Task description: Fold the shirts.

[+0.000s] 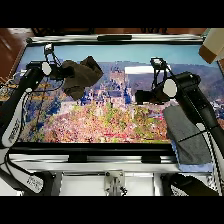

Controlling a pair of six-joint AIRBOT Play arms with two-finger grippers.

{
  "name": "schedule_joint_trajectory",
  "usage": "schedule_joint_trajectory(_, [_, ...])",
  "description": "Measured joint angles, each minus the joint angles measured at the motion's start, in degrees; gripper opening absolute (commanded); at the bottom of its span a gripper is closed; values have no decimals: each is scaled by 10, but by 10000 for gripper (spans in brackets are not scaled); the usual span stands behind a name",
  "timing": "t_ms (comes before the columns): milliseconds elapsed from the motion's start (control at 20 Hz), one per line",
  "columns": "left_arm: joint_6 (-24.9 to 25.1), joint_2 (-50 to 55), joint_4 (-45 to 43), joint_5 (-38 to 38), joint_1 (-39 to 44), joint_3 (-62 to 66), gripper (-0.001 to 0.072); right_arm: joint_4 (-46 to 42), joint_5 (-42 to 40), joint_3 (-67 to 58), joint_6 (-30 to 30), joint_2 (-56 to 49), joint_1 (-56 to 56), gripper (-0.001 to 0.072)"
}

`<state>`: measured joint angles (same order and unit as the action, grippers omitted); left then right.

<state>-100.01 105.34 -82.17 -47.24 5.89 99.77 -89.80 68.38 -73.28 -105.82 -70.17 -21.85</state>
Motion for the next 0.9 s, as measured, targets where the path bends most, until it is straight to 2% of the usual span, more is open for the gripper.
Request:
schedule_joint_trajectory(150, [10, 69, 56, -28, -19, 55, 693, -1, 0, 0, 0, 0, 0, 660])
schedule_joint_trajectory(200, [15, 86, 70, -33, -22, 64, 679, -1, 0, 0, 0, 0, 0, 661])
schedule_joint_trajectory(250, [19, 101, 83, -35, -24, 70, 630, -1, 0, 0, 0, 0, 0, 661])
schedule_joint_trajectory(300, [21, 111, 93, -35, -24, 75, 411, -1, 1, 0, 0, 0, 0, 661])
schedule_joint_trajectory(350, [24, 121, 101, -35, -25, 79, 287, -1, 1, 0, 1, 0, 0, 660])
schedule_joint_trajectory(400, [26, 128, 107, -37, -25, 82, 265, -1, 1, 0, 1, 0, 0, 661])
schedule_joint_trajectory(500, [28, 133, 124, -40, -27, 91, 30, 0, 1, 0, 1, 0, 0, 660])
schedule_joint_trajectory(700, [47, 106, 164, -71, -32, 130, 28, 23, 7, 0, 1, 2, 0, 661])
schedule_joint_trajectory(900, [98, -12, 180, -86, -19, 161, 28, 45, 36, -1, 2, 40, 0, 660])
